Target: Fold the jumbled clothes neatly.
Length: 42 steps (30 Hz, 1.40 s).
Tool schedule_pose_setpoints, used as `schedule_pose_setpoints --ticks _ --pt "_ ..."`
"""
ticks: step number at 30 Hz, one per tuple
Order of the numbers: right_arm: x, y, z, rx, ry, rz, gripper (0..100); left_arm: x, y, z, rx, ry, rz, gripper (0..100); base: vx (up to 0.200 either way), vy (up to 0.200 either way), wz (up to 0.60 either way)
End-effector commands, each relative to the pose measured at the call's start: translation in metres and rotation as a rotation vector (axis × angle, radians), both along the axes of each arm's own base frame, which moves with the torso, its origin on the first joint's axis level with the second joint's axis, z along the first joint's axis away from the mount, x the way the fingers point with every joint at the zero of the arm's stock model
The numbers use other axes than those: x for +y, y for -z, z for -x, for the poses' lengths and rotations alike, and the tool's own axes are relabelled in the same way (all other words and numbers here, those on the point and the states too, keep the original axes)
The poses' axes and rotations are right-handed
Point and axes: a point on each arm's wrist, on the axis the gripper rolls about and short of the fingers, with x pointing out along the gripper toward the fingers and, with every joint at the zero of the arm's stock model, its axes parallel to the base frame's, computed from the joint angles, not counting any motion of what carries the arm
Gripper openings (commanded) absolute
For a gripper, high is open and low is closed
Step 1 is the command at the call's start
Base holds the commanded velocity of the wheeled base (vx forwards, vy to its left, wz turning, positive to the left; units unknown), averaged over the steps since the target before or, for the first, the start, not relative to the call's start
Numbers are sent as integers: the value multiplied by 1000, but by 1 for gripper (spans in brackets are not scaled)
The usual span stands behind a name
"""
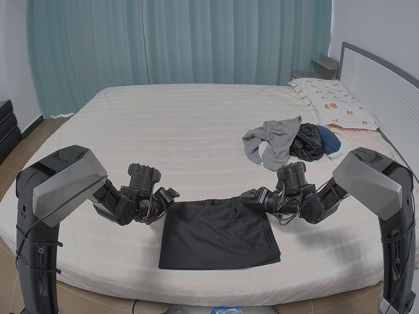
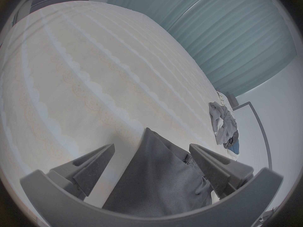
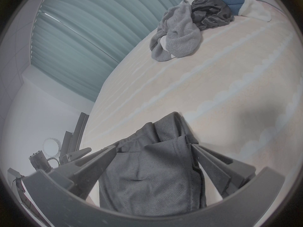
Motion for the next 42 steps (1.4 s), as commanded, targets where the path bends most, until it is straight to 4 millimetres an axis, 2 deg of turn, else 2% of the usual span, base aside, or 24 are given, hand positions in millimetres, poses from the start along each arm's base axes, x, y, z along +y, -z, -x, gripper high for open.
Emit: schedule_pose_setpoints --ticks 1,3,4,10,17,25,39,40,42 --pt "2 7 -3 -1 11 13 100 0 1 0 2 0 0 100 0 0 0" --pt "3 9 -5 -6 19 24 100 0 1 0 2 0 0 100 0 0 0" --pt "5 10 -4 -4 17 27 0 0 1 0 2 -1 0 100 0 0 0" --pt "6 6 -4 -21 29 35 0 0 1 0 2 -1 0 100 0 0 0" --pt "-10 2 -11 -37 76 46 0 -1 3 -3 -5 1 -1 100 0 0 0" --pt "-12 -5 -16 -59 87 33 0 -5 7 -11 -14 4 -2 100 0 0 0" --pt "-21 -5 -19 -60 117 44 0 -6 10 -17 -18 3 -4 100 0 0 0" --pt "-21 -5 -19 -60 117 44 0 -6 10 -16 -15 4 -5 0 0 0 0" --pt "-21 -5 -19 -59 116 44 0 -6 10 -16 -10 3 -7 0 0 0 0"
